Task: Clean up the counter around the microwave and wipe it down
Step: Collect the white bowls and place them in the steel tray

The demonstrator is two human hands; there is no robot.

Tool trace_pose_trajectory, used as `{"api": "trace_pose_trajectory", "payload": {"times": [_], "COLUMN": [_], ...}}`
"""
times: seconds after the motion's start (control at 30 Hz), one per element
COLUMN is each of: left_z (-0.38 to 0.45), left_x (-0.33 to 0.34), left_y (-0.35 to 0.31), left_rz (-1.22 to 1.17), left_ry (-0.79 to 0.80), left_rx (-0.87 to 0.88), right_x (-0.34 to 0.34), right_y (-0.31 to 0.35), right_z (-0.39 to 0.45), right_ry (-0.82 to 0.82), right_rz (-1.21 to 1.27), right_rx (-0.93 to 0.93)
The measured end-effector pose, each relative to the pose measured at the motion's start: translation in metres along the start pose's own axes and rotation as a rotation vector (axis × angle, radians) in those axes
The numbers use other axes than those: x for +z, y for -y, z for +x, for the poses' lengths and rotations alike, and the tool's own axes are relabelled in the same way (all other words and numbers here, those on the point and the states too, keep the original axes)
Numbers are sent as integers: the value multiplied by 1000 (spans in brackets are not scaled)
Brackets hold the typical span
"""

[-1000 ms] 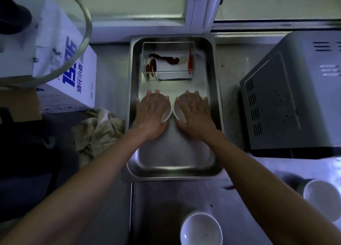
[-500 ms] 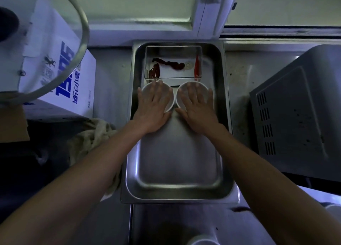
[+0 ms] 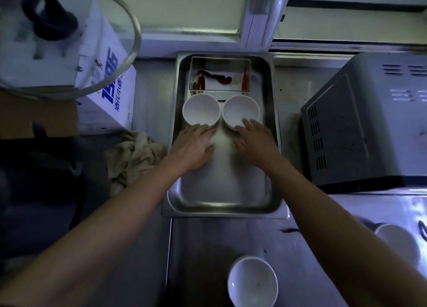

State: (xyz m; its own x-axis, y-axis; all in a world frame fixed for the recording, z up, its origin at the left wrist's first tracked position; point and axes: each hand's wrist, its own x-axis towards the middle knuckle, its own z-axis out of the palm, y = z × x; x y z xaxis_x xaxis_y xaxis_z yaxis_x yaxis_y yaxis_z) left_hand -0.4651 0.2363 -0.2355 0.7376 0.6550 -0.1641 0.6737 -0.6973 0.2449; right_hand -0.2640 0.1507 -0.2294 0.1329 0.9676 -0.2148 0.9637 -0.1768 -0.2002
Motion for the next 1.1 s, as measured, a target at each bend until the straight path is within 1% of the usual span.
{"api": "trace_pose_trajectory", "payload": {"times": [0.13,0.23,0.33,0.43,0.6,0.7,0.8,0.93,1.03,1.1], "left_z": [-34,-57,-82,-108,-153,-185,-214,-239,-254,-261], "left_x": [10,18,25,31,45,56,69,84,93,99], "left_y": [-25,-48,-68,-87,-126,-152,-180,-208,-225,-235], "left_rz": [-18,-78,-103,-122,-135,-112,-55,38,14,-22], "left_ry": [-48,-34,-13,-1,-63,-91,-15,109,228,272], "left_rx": [-8,3,30,31,65,69,58,-9,-94,-119], "right_x": [6,14,17,20,29,35,43,55,62,65], "right_y": [7,10,13,14,13,12,8,0,-8,-13], "right_z": [-51,-93,-133,-171,-224,-256,-291,-328,-351,-365], "right_ry": [-11,-42,-38,-48,-79,-62,-60,-19,11,24], "right_rz": [32,78,89,103,148,162,181,191,206,207], "right_rx": [16,46,85,79,58,41,37,40,56,67]}}
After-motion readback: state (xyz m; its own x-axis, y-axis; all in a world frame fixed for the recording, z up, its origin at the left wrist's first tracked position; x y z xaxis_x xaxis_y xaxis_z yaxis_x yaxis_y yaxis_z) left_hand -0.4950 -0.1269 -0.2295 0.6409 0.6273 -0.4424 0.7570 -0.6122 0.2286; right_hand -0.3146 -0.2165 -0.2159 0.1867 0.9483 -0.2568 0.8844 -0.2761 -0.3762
